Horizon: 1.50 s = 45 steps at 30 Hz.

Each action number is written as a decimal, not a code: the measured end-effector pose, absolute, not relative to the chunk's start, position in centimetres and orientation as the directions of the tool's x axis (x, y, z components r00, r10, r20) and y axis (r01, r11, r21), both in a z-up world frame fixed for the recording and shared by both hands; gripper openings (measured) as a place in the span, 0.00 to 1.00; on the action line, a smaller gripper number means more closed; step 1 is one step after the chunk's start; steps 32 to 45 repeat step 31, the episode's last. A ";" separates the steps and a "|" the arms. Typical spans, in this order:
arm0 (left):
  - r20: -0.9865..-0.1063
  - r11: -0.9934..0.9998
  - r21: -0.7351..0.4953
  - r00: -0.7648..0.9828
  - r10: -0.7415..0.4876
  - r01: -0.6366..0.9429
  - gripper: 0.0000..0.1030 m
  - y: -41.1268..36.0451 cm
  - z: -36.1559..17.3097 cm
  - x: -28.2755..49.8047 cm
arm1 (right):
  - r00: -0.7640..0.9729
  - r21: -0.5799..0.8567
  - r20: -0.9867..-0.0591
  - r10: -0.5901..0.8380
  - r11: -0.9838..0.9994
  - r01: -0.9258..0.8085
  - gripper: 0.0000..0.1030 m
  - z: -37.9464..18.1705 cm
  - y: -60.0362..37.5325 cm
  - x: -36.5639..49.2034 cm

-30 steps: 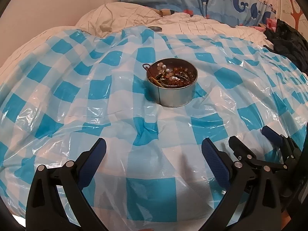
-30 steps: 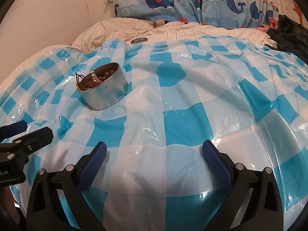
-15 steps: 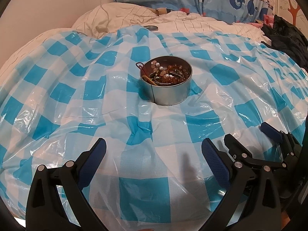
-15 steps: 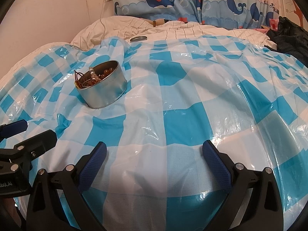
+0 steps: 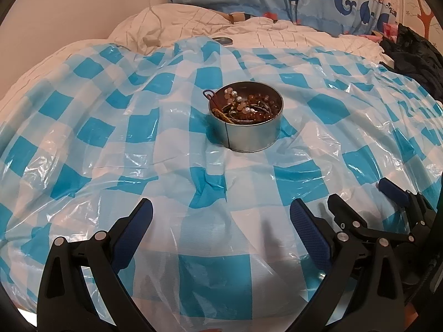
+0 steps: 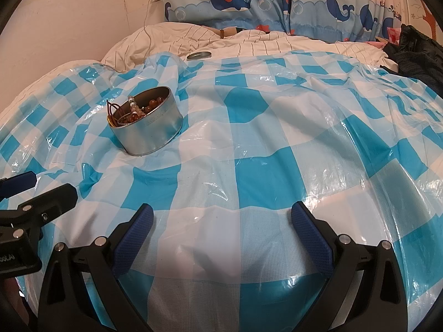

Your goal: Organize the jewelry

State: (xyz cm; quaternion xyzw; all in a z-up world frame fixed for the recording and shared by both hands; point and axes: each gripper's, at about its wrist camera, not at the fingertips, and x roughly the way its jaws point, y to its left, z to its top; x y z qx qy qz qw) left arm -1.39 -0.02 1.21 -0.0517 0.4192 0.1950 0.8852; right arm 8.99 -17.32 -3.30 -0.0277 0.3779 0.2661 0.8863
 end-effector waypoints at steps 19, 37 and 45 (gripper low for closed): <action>-0.734 0.893 0.039 0.594 0.329 -0.447 0.92 0.7 1.9 -2.3 | 0.573 0.150 -0.686 0.449 0.857 -0.493 0.93 -3.3 -17.3 9.0; -0.784 0.887 0.056 0.530 0.323 -0.458 0.92 1.4 0.6 -1.8 | 0.573 0.149 -0.686 0.448 0.858 -0.492 0.93 -3.2 -17.1 9.0; -0.784 0.887 0.056 0.530 0.323 -0.458 0.92 1.4 0.6 -1.8 | 0.573 0.149 -0.686 0.448 0.858 -0.492 0.93 -3.2 -17.1 9.0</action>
